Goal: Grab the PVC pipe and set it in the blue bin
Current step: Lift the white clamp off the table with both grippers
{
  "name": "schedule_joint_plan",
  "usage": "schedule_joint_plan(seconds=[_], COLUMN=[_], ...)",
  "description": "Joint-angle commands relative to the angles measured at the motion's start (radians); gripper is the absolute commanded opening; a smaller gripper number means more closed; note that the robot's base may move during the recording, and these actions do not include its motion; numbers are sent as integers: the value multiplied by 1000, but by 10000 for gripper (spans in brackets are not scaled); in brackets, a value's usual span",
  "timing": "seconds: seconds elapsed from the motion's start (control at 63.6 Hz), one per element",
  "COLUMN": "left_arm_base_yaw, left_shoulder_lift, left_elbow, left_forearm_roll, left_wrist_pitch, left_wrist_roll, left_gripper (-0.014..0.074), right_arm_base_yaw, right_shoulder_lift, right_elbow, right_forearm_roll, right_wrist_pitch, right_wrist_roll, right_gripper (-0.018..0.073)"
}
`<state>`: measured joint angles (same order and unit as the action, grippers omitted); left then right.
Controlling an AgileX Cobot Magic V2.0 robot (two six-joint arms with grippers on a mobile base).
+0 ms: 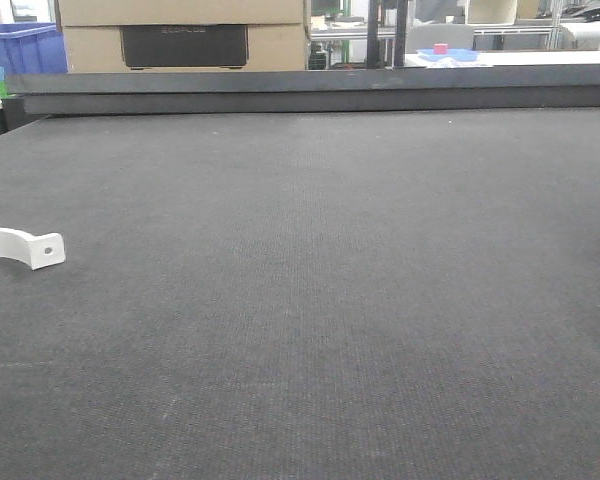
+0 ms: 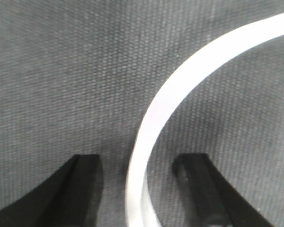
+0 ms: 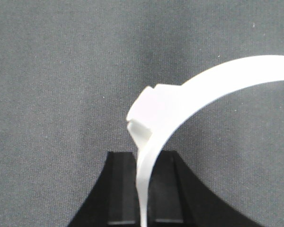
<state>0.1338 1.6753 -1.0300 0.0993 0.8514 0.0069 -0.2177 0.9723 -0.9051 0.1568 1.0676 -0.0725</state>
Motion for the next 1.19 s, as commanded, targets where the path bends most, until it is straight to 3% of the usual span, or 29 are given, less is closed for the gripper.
schedule_joint_plan(seconds=[0.0,0.063,0.236,0.456,0.692,0.959,1.179], left_arm_base_yaw=[3,3,3,-7,-67,-120,-120], left_shoulder_lift=[22,28,31,0,-205,-494,-702], left_elbow=[-2,-2,-2,-70,-173,-183,-177], left_forearm_roll=[1,-1,-18,-90,-157,-258,-231], left_wrist_pitch=[-11,-11,2,109,154,59,-92], left_wrist_roll=[-7,-7,-7,-1,0,0,0], left_gripper=[259,202,-113,-111,-111,-111,-111], right_arm_base_yaw=[-2,-2,-2,-2,-2,-2,-2], right_shoulder_lift=[-7,-7,-7,-7,-7,-7,-7], right_elbow=[-1,-1,-1,-1,-3,-98,-188], right_forearm_roll=[-8,-8,-8,-8,9,40,55], right_wrist_pitch=[-15,-15,-28,-55,-54,-43,-43], right_wrist_roll=[-4,-4,-4,-4,-4,-4,-4], right_gripper=[-162,-162,-162,-162,-162,-162,-162])
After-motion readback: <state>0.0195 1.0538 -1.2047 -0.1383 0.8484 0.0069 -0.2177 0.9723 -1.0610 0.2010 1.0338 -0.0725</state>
